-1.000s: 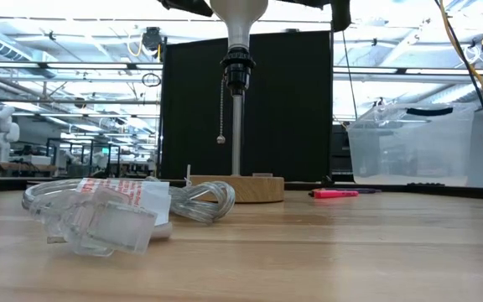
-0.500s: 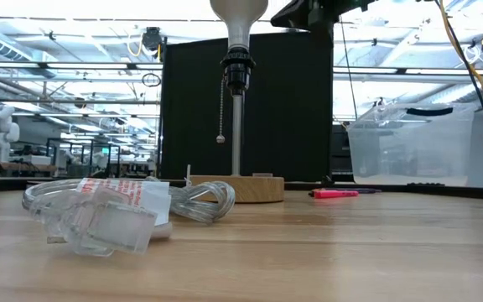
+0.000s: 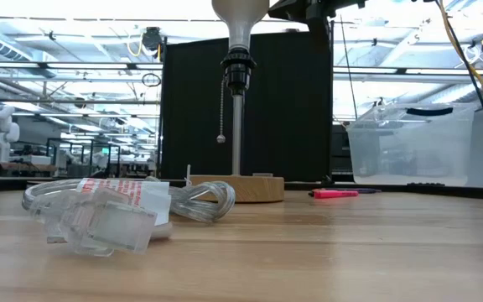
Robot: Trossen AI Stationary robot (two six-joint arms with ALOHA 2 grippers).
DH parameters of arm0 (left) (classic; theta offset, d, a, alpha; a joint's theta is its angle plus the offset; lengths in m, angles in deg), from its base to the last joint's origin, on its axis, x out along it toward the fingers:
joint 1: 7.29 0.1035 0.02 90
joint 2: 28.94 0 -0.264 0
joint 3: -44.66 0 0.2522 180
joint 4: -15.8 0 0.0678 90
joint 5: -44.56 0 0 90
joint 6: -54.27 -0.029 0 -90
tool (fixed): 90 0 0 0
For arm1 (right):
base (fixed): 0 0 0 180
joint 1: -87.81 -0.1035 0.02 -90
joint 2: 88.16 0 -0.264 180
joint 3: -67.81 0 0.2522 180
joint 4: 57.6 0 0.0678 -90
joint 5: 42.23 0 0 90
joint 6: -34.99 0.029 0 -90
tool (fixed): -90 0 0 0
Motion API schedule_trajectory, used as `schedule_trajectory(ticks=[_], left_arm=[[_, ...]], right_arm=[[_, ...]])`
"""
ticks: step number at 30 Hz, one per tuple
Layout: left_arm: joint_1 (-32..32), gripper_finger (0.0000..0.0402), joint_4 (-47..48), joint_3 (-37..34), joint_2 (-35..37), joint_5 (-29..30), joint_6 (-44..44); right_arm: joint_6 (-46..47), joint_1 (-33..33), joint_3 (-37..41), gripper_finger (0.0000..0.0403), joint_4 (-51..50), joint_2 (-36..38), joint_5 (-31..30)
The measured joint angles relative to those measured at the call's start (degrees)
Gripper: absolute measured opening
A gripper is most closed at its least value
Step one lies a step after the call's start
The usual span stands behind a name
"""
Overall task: Screw lightbulb
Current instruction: Insert the white lightbulb into the desk lamp
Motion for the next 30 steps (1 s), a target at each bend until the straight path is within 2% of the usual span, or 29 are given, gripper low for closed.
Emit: schedule_trajectory(ticks=[9, 12, 20, 25, 30], left_arm=[[3.87, 0.0, 2.19, 0.02, 0.14, 0.93, 0.44], [5.5, 0.0, 1.9, 0.02, -0.03, 1.55, 1.52], [7.95, 0.0, 2.29, -0.02, 0.14, 3.36, 1.39], [6.98, 0.0, 0.83, -0.02, 1.36, 3.34, -0.18], [4.4, 0.0, -0.65, 0.0, 3.12, 1.86, -1.05]], right_arm=[[0.63, -2.92, 0.0, 0.0, -0.38, 0.15, 0.35], [1.87, -4.38, -0.02, 0.0, -0.63, 0.0, 2.32], [6.84, -7.27, -0.02, 0.0, -4.61, -0.09, 1.7], [8.27, -6.42, -0.02, 0.0, -6.76, -0.09, -1.21], [5.98, -3.84, -0.02, 0.0, -4.89, -0.09, -3.51]])
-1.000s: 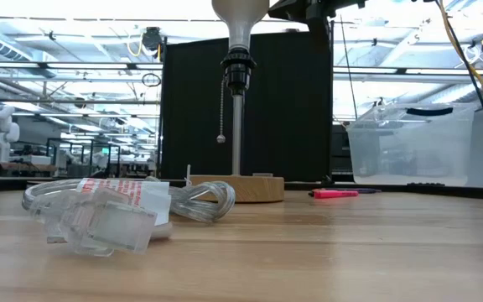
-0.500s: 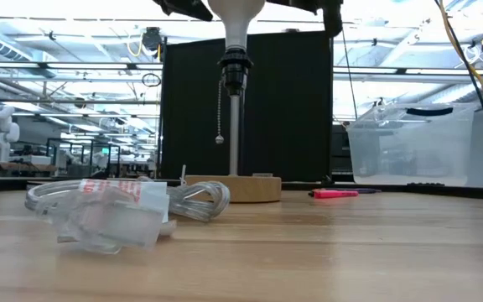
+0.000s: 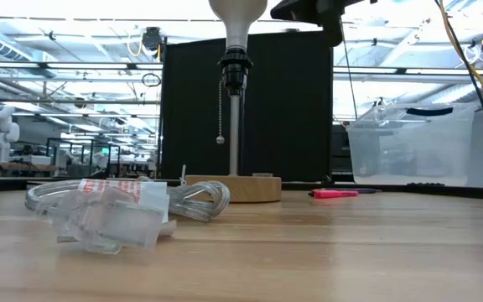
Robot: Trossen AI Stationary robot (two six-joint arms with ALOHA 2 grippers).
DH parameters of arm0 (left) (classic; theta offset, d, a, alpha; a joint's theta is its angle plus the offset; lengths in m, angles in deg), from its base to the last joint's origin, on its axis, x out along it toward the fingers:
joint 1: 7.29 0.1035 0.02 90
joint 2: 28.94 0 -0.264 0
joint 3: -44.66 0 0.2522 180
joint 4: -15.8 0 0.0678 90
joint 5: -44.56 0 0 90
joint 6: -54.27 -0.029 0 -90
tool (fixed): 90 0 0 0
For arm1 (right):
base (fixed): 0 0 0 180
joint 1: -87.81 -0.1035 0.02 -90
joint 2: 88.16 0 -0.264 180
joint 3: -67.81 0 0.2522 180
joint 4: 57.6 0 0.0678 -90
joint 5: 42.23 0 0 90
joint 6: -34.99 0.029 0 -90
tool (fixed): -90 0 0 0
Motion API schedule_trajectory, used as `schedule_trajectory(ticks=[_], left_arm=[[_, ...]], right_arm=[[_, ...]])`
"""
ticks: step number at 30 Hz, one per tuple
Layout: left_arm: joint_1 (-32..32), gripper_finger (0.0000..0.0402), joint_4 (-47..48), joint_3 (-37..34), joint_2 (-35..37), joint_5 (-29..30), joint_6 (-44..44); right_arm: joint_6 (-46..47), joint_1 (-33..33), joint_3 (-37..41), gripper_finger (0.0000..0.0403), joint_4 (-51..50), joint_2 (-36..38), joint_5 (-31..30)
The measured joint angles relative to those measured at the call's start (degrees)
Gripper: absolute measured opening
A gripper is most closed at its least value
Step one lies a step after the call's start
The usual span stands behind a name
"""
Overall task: Screw lightbulb
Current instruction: Insert the white lightbulb into the desk lamp
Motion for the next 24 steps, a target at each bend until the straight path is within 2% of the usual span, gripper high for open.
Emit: schedule_trajectory(ticks=[4, 9, 14, 24], left_arm=[[-2.48, 0.0, 0.1, 0.02, 0.36, -4.06, -0.45], [-4.87, 0.0, 0.67, 0.02, -0.83, -4.91, -0.21], [-4.61, 0.0, 0.72, 0.0, -2.34, -3.01, 0.63], [-1.03, 0.0, 2.13, 0.09, -2.91, 0.27, 1.28]], right_arm=[[-2.5, 2.15, 0.0, 0.0, 2.93, 0.02, 0.23], [-4.51, 3.87, 0.0, 0.0, 5.27, 0.04, 2.26], [-4.53, 3.94, 0.0, 0.0, 5.76, 0.04, 4.39], [-3.8, 0.55, 0.0, 0.0, 5.37, 0.13, 4.28]])
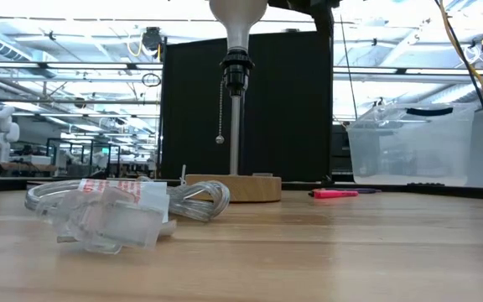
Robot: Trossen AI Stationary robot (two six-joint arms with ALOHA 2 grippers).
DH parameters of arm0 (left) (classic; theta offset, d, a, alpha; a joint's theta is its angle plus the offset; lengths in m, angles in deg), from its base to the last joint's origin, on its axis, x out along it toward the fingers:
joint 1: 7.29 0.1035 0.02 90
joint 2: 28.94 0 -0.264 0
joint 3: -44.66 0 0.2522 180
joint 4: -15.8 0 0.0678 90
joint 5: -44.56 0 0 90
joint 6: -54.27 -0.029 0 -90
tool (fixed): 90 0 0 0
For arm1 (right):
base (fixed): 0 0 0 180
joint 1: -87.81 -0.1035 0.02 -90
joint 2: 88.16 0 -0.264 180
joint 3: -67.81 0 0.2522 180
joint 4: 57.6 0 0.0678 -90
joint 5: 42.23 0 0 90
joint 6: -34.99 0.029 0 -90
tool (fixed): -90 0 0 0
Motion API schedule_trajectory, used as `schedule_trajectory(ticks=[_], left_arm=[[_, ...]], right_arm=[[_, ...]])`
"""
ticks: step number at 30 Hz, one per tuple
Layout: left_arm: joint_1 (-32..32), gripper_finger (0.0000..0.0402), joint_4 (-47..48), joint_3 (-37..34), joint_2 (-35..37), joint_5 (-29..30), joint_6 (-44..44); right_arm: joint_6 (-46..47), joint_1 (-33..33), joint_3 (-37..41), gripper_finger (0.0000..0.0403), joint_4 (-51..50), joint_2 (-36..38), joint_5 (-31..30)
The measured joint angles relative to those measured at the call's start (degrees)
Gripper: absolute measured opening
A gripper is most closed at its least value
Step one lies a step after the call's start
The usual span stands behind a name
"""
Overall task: Screw lightbulb
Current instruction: Insert the white lightbulb into the desk lamp
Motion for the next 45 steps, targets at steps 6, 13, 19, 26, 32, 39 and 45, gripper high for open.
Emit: schedule_trajectory(ticks=[6, 13, 19, 26, 32, 39, 45], left_arm=[[2.78, 0.0, 0.35, -0.17, -0.58, 4.22, 1.32], [4.29, 0.0, -0.06, -0.15, -0.11, 4.68, 1.13], [1.9, 0.0, -0.97, -0.15, 2.62, 2.75, -0.47], [-3.51, 0.0, -2.72, -0.09, 3.88, -6.64, -1.95], [-5.48, 0.0, -1.31, -0.09, 1.63, -3.76, -1.71], [-3.65, 0.0, -0.29, -0.09, 0.52, -0.26, -1.52], [0.31, 0.0, 0.82, -0.04, 0.6, 1.0, 0.05]], right_arm=[[1.16, -2.87, 0.0, 0.0, -0.47, -0.11, 0.92], [5.67, -4.81, 0.0, 0.0, -4.32, -0.11, 0.59], [7.41, -3.4, 0.0, 0.0, -6.23, -0.11, -3.94], [4.33, 1.22, 0.0, 0.0, -2.72, -0.11, -4.25], [1.66, 4.11, 0.0, 0.0, 0.39, -0.09, -0.59], [1.14, 2.91, 0.0, 0.0, 0.61, -0.04, 1.32], [1.16, 0.61, 0.0, 0.0, 0.46, 0.0, 1.48]])
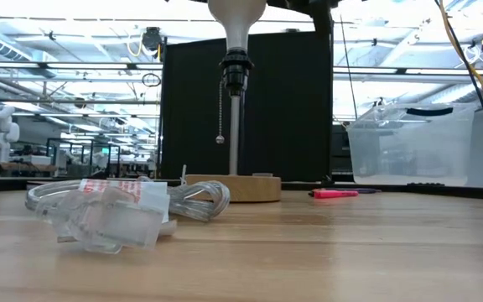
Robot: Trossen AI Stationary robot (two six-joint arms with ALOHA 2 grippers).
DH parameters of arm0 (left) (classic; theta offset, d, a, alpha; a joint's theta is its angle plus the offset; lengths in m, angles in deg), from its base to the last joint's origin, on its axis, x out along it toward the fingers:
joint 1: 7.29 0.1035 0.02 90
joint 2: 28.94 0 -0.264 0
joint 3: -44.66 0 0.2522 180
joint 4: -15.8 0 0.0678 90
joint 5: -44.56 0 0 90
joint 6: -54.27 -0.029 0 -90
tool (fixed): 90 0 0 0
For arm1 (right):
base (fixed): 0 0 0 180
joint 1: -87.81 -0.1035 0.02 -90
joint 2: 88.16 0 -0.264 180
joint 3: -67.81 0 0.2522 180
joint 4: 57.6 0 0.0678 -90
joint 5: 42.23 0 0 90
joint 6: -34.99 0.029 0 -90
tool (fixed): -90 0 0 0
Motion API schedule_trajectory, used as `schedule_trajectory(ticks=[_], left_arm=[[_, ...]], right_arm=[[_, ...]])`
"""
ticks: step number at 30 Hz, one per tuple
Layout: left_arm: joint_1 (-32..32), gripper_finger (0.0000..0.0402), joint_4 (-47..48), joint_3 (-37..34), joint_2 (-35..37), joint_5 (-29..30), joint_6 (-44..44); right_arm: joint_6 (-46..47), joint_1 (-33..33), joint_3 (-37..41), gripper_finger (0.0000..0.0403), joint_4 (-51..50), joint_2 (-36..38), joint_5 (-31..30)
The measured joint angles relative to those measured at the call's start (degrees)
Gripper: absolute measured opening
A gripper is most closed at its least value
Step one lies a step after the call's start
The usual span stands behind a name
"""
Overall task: Screw lightbulb
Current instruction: Insert the white lightbulb into the desk lamp
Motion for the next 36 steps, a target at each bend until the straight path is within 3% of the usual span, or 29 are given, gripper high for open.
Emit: schedule_trajectory(ticks=[6, 14, 18, 26, 36], left_arm=[[3.48, 0.0, 0.62, -0.88, -0.26, 0.32, 1.43], [5.36, 0.0, 0.06, -1.31, 0.4, 5.42, 1.13], [4.05, 0.0, -2.26, -1.3, 2.16, 3.1, 0.89], [-2.19, 0.0, -3.16, -1.29, 2.68, -1.86, -0.56], [-5.34, 0.0, -1.9, -1.29, 2.52, -2.03, -0.31]], right_arm=[[2.0, -2.51, 0.0, 0.0, -1.18, -0.11, 0.42], [4.36, -4.01, 0.0, 0.0, -4.31, -0.11, -1.69], [4.0, -2.35, 0.0, 0.0, -4.66, -0.11, -4.87], [2.26, 2.43, 0.0, 0.0, -3.51, -0.09, -4.24], [-1.49, 3.84, 0.0, 0.0, 0.64, -0.09, 0.98]])
